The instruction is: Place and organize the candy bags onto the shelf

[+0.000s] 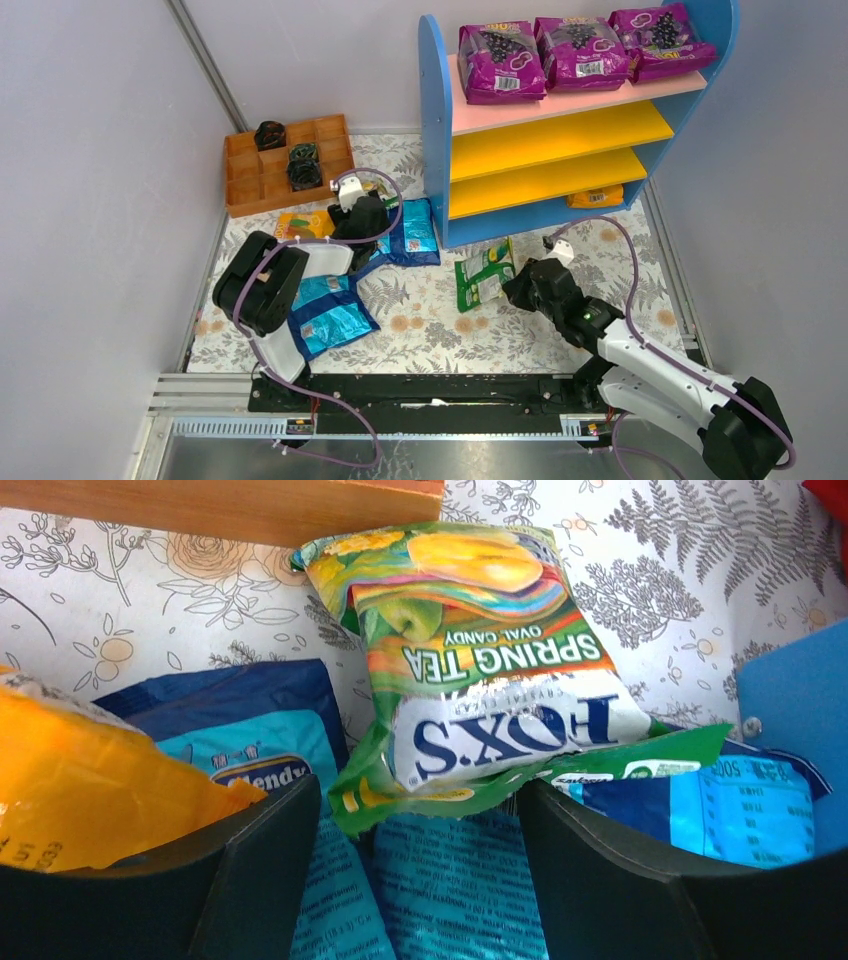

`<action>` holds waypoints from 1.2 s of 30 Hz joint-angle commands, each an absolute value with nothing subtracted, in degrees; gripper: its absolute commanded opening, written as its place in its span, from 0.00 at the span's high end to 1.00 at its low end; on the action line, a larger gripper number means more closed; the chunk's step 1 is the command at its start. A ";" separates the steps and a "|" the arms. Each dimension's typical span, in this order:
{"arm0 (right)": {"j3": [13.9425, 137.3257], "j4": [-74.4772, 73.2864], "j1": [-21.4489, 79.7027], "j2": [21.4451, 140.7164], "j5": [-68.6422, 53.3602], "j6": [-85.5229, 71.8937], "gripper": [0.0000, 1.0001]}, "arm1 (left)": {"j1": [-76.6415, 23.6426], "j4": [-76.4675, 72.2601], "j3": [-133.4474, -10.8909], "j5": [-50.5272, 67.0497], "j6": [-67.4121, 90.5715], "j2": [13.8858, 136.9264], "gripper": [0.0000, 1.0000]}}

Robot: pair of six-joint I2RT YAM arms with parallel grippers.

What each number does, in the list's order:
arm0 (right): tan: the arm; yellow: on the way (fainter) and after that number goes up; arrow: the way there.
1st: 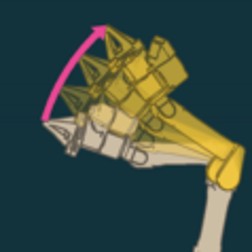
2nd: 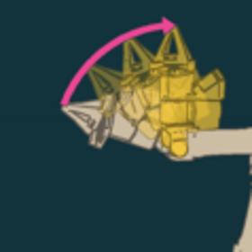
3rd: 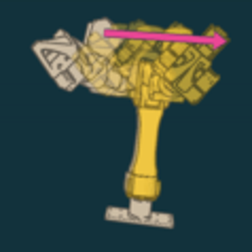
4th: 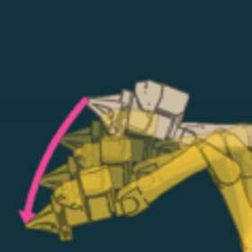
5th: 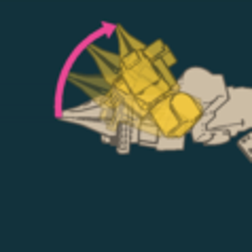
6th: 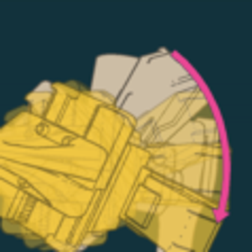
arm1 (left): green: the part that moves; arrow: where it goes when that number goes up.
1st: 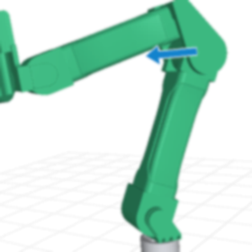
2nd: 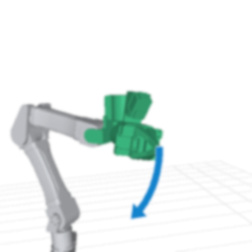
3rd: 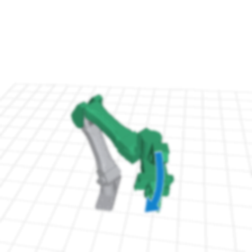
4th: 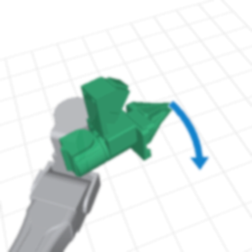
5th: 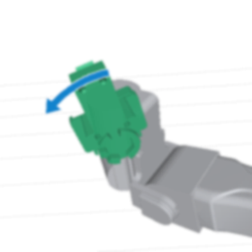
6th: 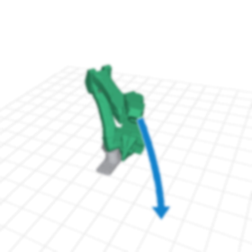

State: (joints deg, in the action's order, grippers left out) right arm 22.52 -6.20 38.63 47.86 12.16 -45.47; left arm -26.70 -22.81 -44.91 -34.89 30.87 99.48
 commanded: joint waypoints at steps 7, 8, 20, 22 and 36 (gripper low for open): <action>29.14 -14.44 25.44 53.38 13.13 -41.10 0.91 | -23.95 -23.24 -48.30 -35.75 31.72 100.62 0.24; 29.08 -14.56 22.13 53.84 11.39 -40.58 0.92 | -23.99 -23.09 -48.19 -35.54 31.99 99.89 0.24; 34.08 -22.05 15.98 55.79 15.97 -32.58 0.43 | -23.97 -13.94 -49.64 -30.07 36.75 86.69 0.23; 35.15 -20.98 15.33 57.49 10.10 -31.12 0.21 | -23.99 -12.33 -49.66 -28.18 38.10 84.08 0.22; 34.62 -4.87 -8.09 73.93 -24.66 -29.11 0.00 | -23.99 -2.07 -51.48 -15.82 37.57 63.03 0.01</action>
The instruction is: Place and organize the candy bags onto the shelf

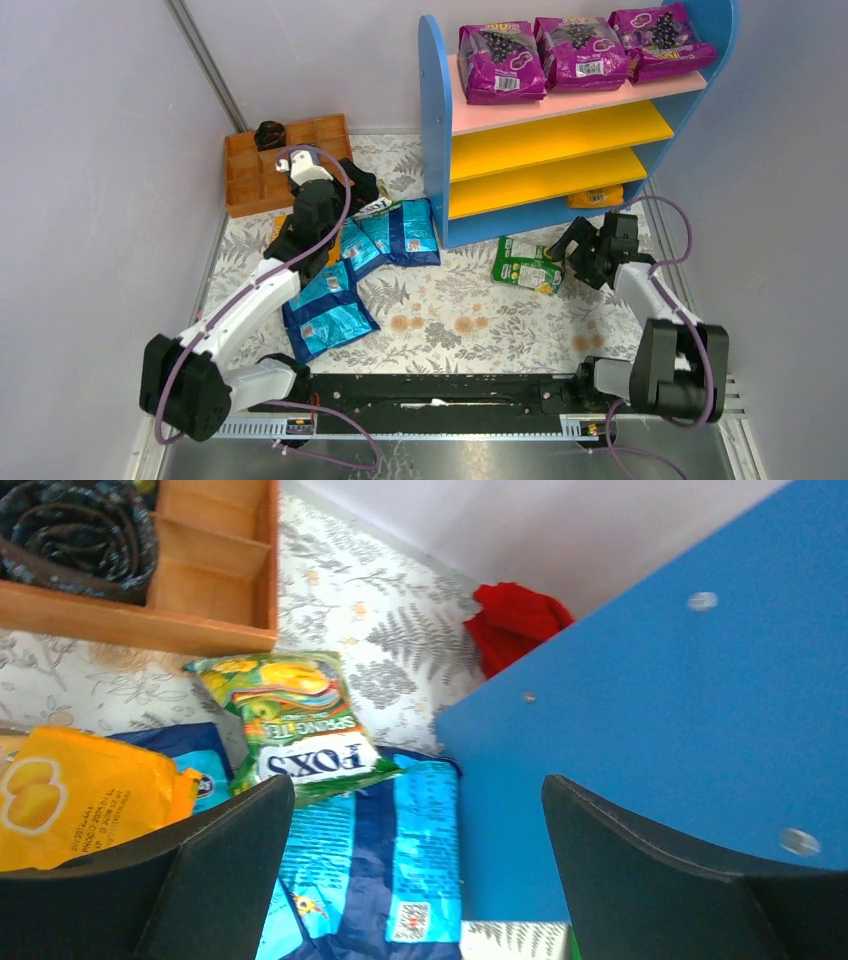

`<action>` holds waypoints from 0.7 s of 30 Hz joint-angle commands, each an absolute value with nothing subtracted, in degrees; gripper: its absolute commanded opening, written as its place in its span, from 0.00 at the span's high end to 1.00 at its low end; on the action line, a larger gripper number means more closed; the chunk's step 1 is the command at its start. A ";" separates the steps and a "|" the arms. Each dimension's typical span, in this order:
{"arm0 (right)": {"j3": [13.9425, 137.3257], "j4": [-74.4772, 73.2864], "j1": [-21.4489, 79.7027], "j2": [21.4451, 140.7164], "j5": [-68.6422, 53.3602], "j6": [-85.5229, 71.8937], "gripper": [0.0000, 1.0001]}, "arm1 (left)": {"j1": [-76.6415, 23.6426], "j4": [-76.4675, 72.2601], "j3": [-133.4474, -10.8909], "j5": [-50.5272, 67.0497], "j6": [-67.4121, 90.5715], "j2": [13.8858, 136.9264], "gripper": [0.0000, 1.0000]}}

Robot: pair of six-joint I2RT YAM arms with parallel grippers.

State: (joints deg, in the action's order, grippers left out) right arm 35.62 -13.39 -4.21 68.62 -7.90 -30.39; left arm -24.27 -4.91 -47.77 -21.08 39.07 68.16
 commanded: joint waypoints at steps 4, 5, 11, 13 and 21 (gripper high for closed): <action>32.79 3.32 -8.70 78.86 -35.57 -32.40 0.00 | -23.99 1.22 -53.75 -11.94 34.25 58.66 0.01; 31.42 6.05 -8.70 80.17 -37.14 -33.46 0.01 | -23.99 1.81 -54.25 -10.81 33.16 57.62 0.01; 26.15 16.20 -8.70 84.84 -34.11 -35.55 0.32 | -23.99 5.88 -58.85 -6.38 26.61 54.68 0.01; 25.63 18.12 -8.70 85.98 -33.15 -35.83 0.46 | -23.99 6.69 -60.35 -5.10 24.64 54.71 0.01; 26.05 10.53 -8.70 73.20 -28.21 -36.31 0.91 | -23.98 9.52 -61.62 -4.29 18.41 55.70 0.01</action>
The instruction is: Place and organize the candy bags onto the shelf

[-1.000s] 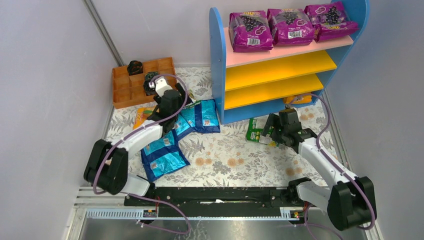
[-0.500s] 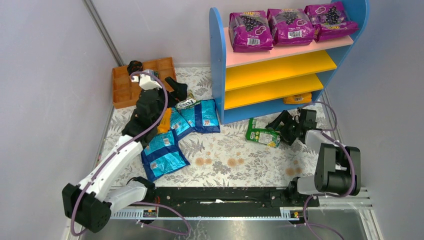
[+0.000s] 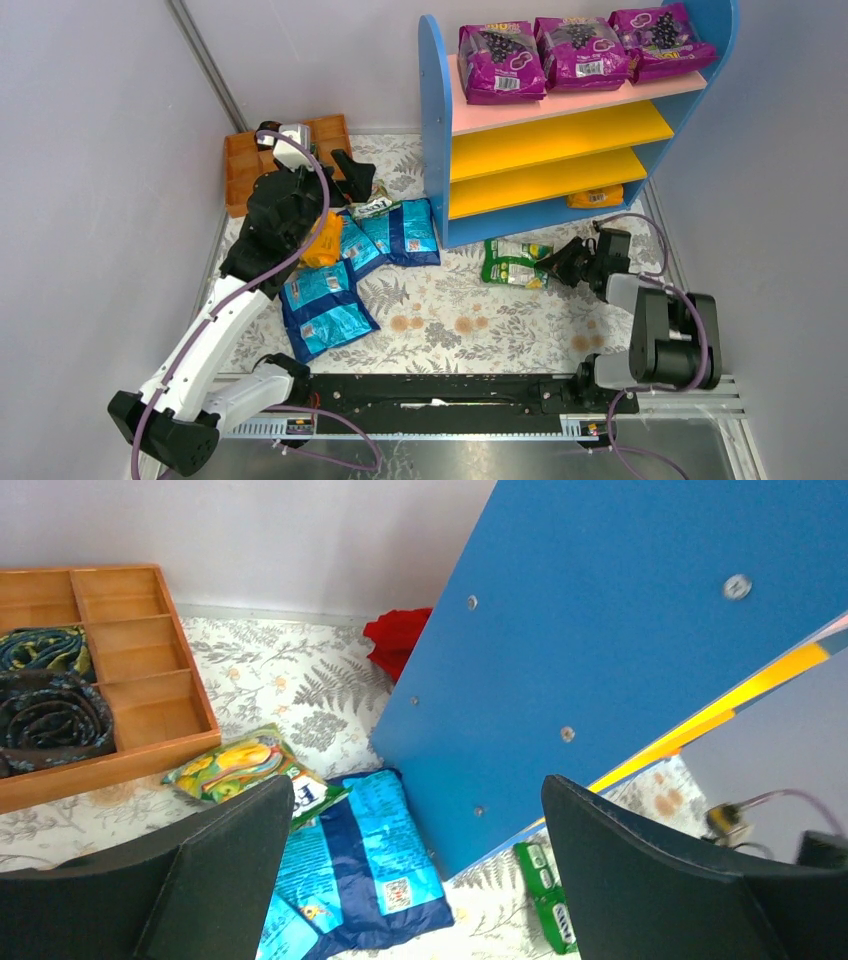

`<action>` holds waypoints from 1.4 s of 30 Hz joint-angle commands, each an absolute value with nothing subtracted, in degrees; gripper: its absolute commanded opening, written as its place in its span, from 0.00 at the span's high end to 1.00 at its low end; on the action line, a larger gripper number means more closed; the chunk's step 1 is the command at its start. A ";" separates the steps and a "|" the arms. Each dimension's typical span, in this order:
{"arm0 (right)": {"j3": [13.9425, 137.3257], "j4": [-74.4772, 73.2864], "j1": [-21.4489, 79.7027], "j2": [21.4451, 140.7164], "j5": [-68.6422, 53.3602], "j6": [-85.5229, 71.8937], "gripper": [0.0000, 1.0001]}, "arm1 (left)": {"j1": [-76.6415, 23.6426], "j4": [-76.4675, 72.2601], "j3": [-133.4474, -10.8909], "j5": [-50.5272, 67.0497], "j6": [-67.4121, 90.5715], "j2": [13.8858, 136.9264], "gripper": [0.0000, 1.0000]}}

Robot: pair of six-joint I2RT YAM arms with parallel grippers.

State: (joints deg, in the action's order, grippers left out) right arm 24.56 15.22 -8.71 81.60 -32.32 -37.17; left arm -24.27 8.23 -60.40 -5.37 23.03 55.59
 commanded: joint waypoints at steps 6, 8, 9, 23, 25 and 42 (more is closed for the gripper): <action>32.35 -6.40 -8.75 55.83 -18.64 -37.33 1.00 | -23.91 9.33 -60.51 -4.12 17.32 55.36 0.01; 35.73 -11.29 -8.83 51.94 -15.64 -37.78 1.00 | -23.91 9.36 -60.15 -4.72 17.15 54.93 0.01; 37.64 -13.66 -8.87 50.80 -14.23 -37.75 1.00 | -23.91 9.35 -59.97 -4.82 17.14 54.68 0.01; 54.34 -19.57 -9.77 49.85 -2.44 -38.29 1.00 | -23.82 9.08 -59.06 -3.78 17.58 52.23 0.01; 54.19 -15.63 -10.01 51.40 -3.84 -40.44 1.00 | -23.82 9.06 -58.91 -4.05 17.66 51.99 0.01; 39.51 33.05 -13.88 68.58 2.15 -60.07 1.00 | -23.91 8.79 -58.52 -3.68 18.15 52.43 0.01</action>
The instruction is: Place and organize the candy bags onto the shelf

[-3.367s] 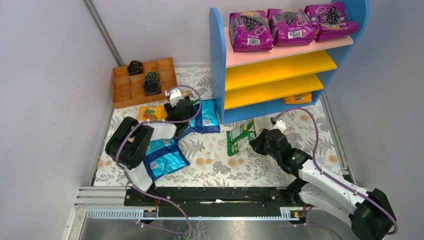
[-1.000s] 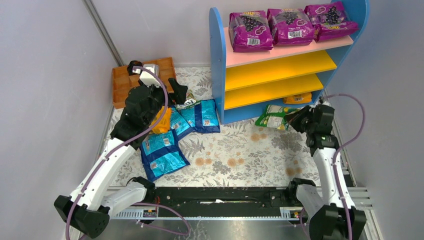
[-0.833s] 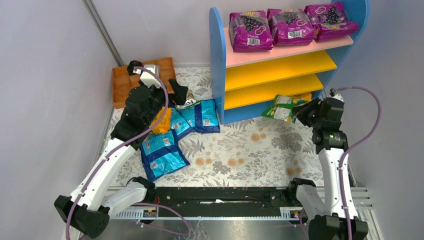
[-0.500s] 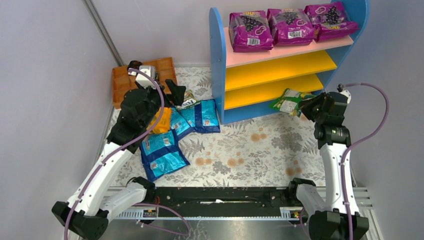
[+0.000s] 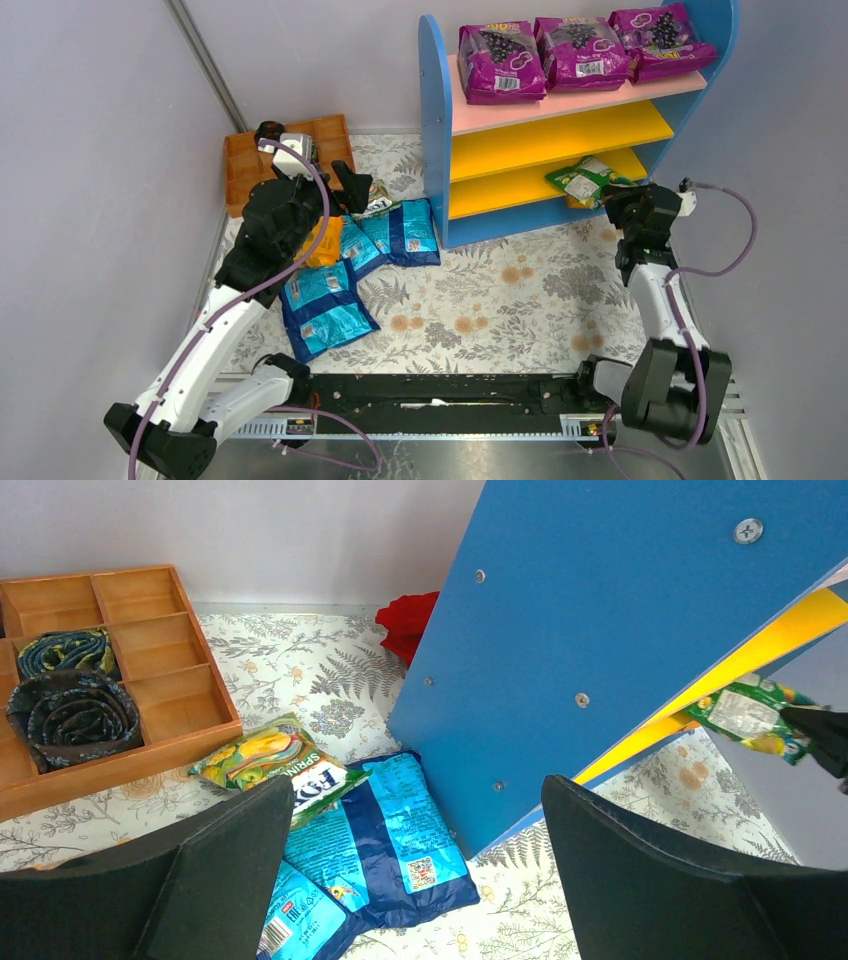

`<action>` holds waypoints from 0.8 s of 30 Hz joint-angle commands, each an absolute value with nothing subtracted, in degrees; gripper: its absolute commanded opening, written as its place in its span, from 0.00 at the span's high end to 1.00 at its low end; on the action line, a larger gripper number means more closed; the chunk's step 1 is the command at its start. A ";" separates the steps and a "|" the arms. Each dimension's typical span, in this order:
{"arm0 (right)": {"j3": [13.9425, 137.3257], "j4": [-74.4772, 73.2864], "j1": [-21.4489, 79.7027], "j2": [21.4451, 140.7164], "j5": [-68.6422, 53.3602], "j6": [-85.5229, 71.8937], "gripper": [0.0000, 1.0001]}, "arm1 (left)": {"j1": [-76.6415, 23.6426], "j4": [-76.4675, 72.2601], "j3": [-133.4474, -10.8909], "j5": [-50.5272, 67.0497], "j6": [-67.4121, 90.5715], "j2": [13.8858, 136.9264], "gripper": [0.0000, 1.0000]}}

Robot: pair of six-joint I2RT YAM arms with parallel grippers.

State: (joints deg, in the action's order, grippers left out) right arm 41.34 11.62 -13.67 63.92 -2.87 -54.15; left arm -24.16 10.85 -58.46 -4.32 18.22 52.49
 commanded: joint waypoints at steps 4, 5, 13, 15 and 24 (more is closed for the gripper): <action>41.88 39.61 -13.80 77.25 4.48 -59.33 1.00 | -23.82 9.18 -58.62 -4.34 18.02 53.43 0.01; 42.81 39.76 -13.80 79.20 5.12 -59.38 1.00 | -23.82 9.22 -58.62 -4.46 18.02 53.82 0.01; 46.00 47.33 -13.80 90.77 7.91 -60.67 1.00 | -23.32 9.66 -58.78 -4.92 18.09 56.38 0.01; 46.70 48.58 -13.73 92.80 8.55 -61.85 1.00 | -23.17 9.71 -58.71 -4.82 18.18 56.86 0.01; 49.98 48.42 -11.81 98.69 12.29 -63.18 0.90 | -21.96 9.03 -58.07 -4.15 19.11 57.88 0.01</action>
State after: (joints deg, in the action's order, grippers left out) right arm 47.57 47.42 -12.93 97.41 8.32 -62.96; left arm -22.79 10.92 -58.46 -4.47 18.46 57.71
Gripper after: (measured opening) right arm 0.050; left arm 0.987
